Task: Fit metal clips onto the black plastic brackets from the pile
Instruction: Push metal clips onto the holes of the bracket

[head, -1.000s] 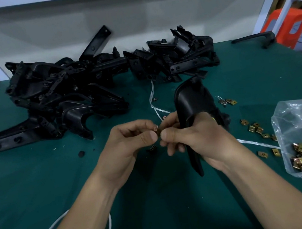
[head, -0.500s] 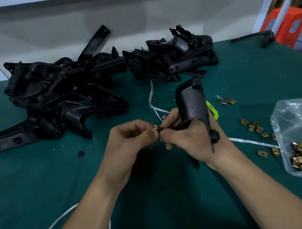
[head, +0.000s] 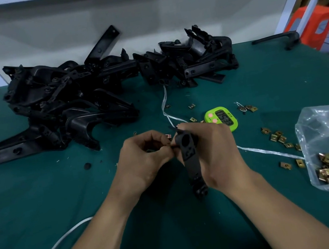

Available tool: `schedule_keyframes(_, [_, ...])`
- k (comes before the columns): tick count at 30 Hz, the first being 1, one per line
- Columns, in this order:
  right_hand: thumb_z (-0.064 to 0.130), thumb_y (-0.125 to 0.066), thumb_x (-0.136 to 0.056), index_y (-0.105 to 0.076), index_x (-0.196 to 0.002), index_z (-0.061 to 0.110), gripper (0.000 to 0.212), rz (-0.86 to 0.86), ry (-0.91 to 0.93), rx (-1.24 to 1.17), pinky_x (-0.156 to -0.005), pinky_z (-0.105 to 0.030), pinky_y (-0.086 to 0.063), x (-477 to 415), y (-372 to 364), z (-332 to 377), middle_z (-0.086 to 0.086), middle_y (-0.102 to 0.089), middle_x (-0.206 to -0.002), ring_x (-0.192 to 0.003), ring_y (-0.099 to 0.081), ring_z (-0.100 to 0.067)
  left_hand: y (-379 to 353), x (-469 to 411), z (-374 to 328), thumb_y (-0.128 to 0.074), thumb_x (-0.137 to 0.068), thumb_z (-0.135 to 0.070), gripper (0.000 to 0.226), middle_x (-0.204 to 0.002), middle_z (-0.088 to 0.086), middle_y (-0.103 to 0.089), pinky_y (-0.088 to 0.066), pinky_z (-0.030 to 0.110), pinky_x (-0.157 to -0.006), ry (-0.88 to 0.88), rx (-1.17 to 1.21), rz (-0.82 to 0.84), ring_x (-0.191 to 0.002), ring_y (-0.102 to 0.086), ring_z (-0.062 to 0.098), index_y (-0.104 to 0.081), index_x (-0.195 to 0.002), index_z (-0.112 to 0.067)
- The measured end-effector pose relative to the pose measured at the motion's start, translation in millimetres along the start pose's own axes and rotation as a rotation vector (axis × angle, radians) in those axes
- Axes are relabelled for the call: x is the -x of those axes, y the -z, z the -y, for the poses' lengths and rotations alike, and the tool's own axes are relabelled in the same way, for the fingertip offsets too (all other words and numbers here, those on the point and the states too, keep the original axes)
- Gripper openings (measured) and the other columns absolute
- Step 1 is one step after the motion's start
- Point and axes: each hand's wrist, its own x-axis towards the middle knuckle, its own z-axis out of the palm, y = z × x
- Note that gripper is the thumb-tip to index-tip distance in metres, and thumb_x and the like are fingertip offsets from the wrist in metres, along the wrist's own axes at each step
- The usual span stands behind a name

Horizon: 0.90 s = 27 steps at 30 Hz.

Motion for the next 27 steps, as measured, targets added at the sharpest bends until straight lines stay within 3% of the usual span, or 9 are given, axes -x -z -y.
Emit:
schedule_keyframes(1, [0.041, -0.055, -0.079, -0.06, -0.087, 0.02, 0.023, 0.0, -0.03, -0.033, -0.073, -0.063, -0.053, -0.3, -2.2, -0.9, -0.022, -0.064, -0.077, -0.076, -0.063, -0.048, 0.3, -0.1, -0.1, -0.077, -0.068, -0.014, 0.009, -0.081, 0.019, -0.072, -0.052, 0.042, -0.068, -0.003, -0.012, -0.003, -0.07, -0.063, 0.022, -0.074, -0.077, -0.015])
schedule_keyframes(5, [0.036, -0.065, -0.071, -0.063, -0.079, 0.015, 0.023, 0.032, -0.044, 0.008, -0.062, -0.054, -0.054, -0.8, 1.6, -0.7, -0.009, -0.065, -0.068, -0.071, -0.065, -0.038, 3.5, 0.9, -1.4, -0.076, -0.072, 0.002, 0.013, -0.07, 0.012, -0.068, -0.047, 0.034, -0.064, -0.043, 0.042, 0.04, -0.066, -0.059, 0.019, -0.07, -0.073, -0.01])
schedule_keyframes(8, [0.019, -0.076, -0.067, -0.066, -0.074, 0.009, 0.016, 0.044, -0.099, -0.044, -0.069, -0.06, -0.055, -1.4, 5.9, 2.3, -0.019, -0.067, -0.072, -0.086, -0.067, -0.044, 5.1, 0.4, -1.4, -0.07, -0.067, 0.0, 0.008, -0.072, 0.017, -0.069, -0.048, 0.035, -0.067, -0.059, 0.098, 0.054, -0.068, -0.06, 0.023, -0.067, -0.071, -0.006])
schedule_keyframes(10, [0.003, -0.079, -0.071, -0.068, -0.067, 0.005, 0.012, 0.082, -0.125, -0.109, -0.067, -0.048, -0.061, -2.0, 9.0, 7.3, -0.02, -0.068, -0.071, -0.078, -0.069, -0.04, 6.6, -0.7, -0.3, -0.07, -0.066, 0.002, 0.009, -0.075, 0.026, -0.067, -0.046, 0.039, -0.069, -0.066, 0.14, 0.072, -0.07, -0.059, 0.027, -0.063, -0.072, 0.001])
schedule_keyframes(12, [0.0, -0.075, -0.081, -0.071, -0.063, 0.01, 0.021, 0.066, -0.107, -0.154, -0.06, -0.029, -0.058, -2.9, 13.9, 12.2, -0.008, -0.07, -0.065, -0.064, -0.071, -0.023, 7.3, -1.1, 0.5, -0.071, -0.061, -0.003, 0.013, -0.068, 0.019, -0.061, -0.043, 0.034, -0.064, -0.091, 0.16, 0.079, -0.067, -0.054, 0.024, -0.06, -0.068, 0.0])
schedule_keyframes(14, [0.011, -0.085, -0.076, -0.075, -0.069, 0.015, 0.013, 0.101, -0.081, -0.131, -0.065, -0.032, -0.058, -3.6, 16.8, 16.5, 0.001, -0.072, -0.067, -0.066, -0.07, -0.014, 7.3, -0.8, -0.5, -0.071, -0.056, -0.01, 0.015, -0.066, 0.014, -0.058, -0.043, 0.029, -0.059, -0.11, 0.187, 0.075, -0.065, -0.052, 0.021, -0.059, -0.063, -0.004])
schedule_keyframes(18, [0.013, -0.088, -0.073, -0.074, -0.073, 0.013, 0.014, 0.124, -0.084, -0.131, -0.065, -0.046, -0.057, -3.2, 18.4, 23.4, -0.003, -0.071, -0.066, -0.064, -0.069, -0.022, 5.3, -0.4, -4.2, -0.069, -0.05, -0.016, 0.014, -0.063, 0.011, -0.059, -0.047, 0.022, -0.058, -0.104, 0.29, 0.078, -0.062, -0.054, 0.015, -0.061, -0.06, -0.009])
schedule_keyframes(23, [0.005, -0.085, -0.075, -0.073, -0.071, 0.009, 0.013, 0.194, -0.079, -0.188, -0.052, -0.031, -0.056, -3.9, 22.4, 23.2, -0.005, -0.068, -0.059, -0.05, -0.066, -0.018, 3.4, -0.2, -5.2, -0.066, -0.048, -0.013, 0.014, -0.059, 0.007, -0.058, -0.045, 0.023, -0.057, -0.095, 0.389, 0.114, -0.058, -0.051, 0.014, -0.058, -0.059, -0.007])
schedule_keyframes(27, [0.012, -0.085, -0.073, -0.072, -0.072, 0.012, 0.013, 0.22, -0.09, -0.256, -0.055, -0.038, -0.058, -3.3, 23.0, 19.1, -0.006, -0.069, -0.062, -0.051, -0.067, -0.022, 4.4, -1.0, -4.2, -0.066, -0.047, -0.011, 0.024, -0.057, 0.007, -0.056, -0.043, 0.026, -0.059, -0.091, 0.402, 0.133, -0.059, -0.049, 0.017, -0.054, -0.064, 0.002])
